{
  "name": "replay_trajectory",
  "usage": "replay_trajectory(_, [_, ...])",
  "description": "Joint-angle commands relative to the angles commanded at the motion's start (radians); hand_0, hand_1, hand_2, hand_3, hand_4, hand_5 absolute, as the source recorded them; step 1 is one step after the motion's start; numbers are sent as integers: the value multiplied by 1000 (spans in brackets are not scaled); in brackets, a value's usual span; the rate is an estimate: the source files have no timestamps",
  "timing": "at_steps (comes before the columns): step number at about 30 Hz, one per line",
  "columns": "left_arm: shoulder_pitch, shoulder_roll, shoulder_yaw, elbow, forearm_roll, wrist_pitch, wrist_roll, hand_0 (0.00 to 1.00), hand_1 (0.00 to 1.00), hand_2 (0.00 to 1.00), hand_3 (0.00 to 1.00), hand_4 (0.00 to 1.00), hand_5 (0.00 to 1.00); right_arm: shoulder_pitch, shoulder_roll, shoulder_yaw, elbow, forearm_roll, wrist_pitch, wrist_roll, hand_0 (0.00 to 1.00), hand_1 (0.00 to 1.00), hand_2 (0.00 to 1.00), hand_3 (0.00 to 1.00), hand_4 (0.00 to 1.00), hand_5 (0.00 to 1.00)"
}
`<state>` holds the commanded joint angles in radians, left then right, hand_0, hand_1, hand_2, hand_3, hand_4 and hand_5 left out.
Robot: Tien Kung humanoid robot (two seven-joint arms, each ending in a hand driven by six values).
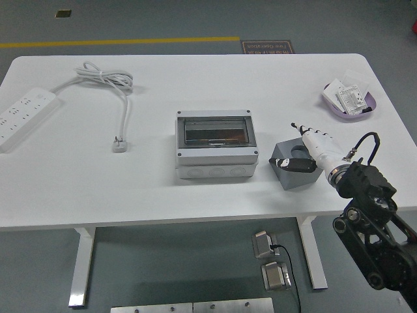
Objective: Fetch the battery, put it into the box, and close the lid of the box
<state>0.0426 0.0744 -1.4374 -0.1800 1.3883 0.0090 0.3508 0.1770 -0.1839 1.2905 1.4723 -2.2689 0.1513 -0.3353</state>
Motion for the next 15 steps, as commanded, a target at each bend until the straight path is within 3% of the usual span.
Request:
replay_trajectory(6, [-4,1,0,0,0,0,-2,604,634,626,635,750,81,3,-1,12,4,0,-36,14,998,998,998,998,998,652])
replay_trajectory(15, [0,1,3,0,-3,0,2,604,635,626,635,750,82,-2,0,49,-3,42,-200,85,998,998,998,998,998,664])
